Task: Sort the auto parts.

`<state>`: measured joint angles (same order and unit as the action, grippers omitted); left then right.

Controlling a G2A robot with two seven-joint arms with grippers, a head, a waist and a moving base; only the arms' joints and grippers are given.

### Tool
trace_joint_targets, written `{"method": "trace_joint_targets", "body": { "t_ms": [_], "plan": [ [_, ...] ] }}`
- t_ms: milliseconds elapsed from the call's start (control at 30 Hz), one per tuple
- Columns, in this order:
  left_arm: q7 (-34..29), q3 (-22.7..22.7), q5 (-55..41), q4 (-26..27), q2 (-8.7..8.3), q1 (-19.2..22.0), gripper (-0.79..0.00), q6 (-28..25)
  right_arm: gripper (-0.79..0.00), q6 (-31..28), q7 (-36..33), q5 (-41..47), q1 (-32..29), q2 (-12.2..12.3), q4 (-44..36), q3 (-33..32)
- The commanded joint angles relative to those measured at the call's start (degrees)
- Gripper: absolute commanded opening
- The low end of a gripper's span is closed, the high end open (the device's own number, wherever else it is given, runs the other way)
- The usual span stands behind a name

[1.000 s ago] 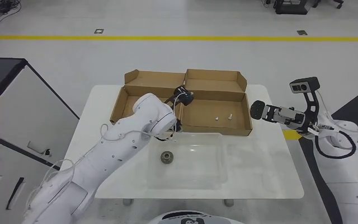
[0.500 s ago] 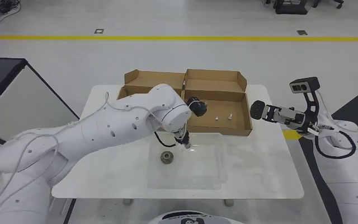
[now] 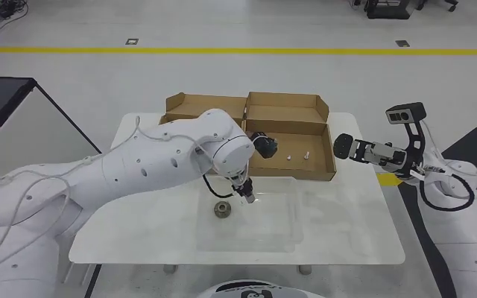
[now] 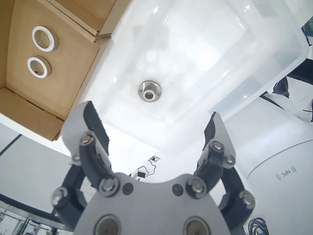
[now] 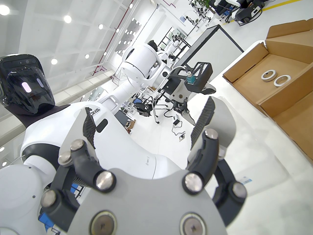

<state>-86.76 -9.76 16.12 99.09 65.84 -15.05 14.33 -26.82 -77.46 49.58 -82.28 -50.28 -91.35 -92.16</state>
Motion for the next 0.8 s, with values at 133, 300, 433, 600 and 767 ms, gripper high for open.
{"method": "trace_joint_targets", "body": {
  "t_ms": [133,300,433,600,767],
  "plan": [
    [0.7,0.0,0.2,-1.7,0.49,-4.8,0.0,-1.5,0.0,0.0,0.0,0.0,0.0,0.0,0.0,0.0],
    [1.2,-0.4,-0.7,-2.5,0.92,-6.1,0.0,-1.5,0.0,0.0,0.0,0.0,0.0,0.0,0.0,0.0],
    [1.2,-0.4,-0.7,-2.5,0.92,-6.1,0.0,-1.5,0.0,0.0,0.0,0.0,0.0,0.0,0.0,0.0],
    [2.6,-0.7,-0.1,-2.4,0.52,-7.9,0.0,-3.4,0.0,0.0,0.0,0.0,0.0,0.0,0.0,0.0],
    [1.1,-1.5,-0.4,-2.1,-0.24,-9.3,0.0,-4.4,0.0,0.0,0.0,0.0,0.0,0.0,0.0,0.0]
  ]
}}
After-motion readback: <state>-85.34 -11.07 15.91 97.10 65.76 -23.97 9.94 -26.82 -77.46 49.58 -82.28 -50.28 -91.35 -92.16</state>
